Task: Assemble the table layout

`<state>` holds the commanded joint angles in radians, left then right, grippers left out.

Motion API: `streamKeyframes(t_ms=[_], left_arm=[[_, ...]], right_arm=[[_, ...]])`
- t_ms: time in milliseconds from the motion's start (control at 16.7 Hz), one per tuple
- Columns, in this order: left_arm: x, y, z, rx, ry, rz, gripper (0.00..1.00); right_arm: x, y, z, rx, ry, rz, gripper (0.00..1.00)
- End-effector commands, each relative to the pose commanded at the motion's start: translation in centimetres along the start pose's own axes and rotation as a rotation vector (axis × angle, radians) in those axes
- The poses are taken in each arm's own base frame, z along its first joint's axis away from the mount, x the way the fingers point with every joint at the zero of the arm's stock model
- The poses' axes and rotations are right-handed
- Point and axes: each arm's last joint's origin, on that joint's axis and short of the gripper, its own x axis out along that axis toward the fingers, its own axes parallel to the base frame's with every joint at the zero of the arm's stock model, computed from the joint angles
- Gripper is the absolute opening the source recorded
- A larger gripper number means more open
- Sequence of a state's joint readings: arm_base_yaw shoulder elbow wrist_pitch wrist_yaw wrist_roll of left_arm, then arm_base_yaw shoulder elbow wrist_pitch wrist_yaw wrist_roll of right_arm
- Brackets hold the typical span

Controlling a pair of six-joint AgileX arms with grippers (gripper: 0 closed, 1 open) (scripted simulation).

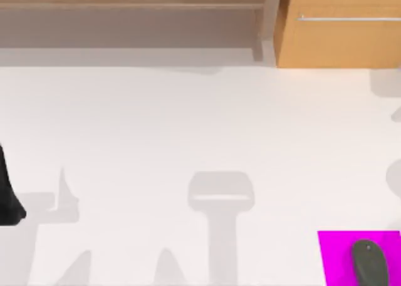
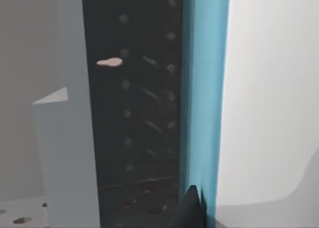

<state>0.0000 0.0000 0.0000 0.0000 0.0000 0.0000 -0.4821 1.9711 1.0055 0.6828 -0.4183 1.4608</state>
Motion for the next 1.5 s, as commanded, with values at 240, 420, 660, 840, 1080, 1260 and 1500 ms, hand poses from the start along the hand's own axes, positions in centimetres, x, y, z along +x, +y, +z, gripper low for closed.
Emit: streamKeyframes(t_ms=[240,420,660,840,1080,1260,1500], left_arm=[[0.0,0.0,0.0,0.0,0.0,0.0,1.0],[0.0,0.0,0.0,0.0,0.0,0.0,1.0],[0.0,0.0,0.0,0.0,0.0,0.0,1.0],[0.0,0.0,0.0,0.0,0.0,0.0,1.0],[0.0,0.0,0.0,0.0,0.0,0.0,1.0],[0.0,0.0,0.0,0.0,0.0,0.0,1.0],[0.0,0.0,0.0,0.0,0.0,0.0,1.0]], right_arm=[[0.0,0.0,0.0,0.0,0.0,0.0,0.08],[0.0,0.0,0.0,0.0,0.0,0.0,0.3],[0.0,0.0,0.0,0.0,0.0,0.0,0.6],[0.0,0.0,0.0,0.0,0.0,0.0,0.83],[0.0,0.0,0.0,0.0,0.0,0.0,1.0],[0.0,0.0,0.0,0.0,0.0,0.0,1.0],[-0.05,-0.01,0.07,0.001,-0.002,0.0,1.0]])
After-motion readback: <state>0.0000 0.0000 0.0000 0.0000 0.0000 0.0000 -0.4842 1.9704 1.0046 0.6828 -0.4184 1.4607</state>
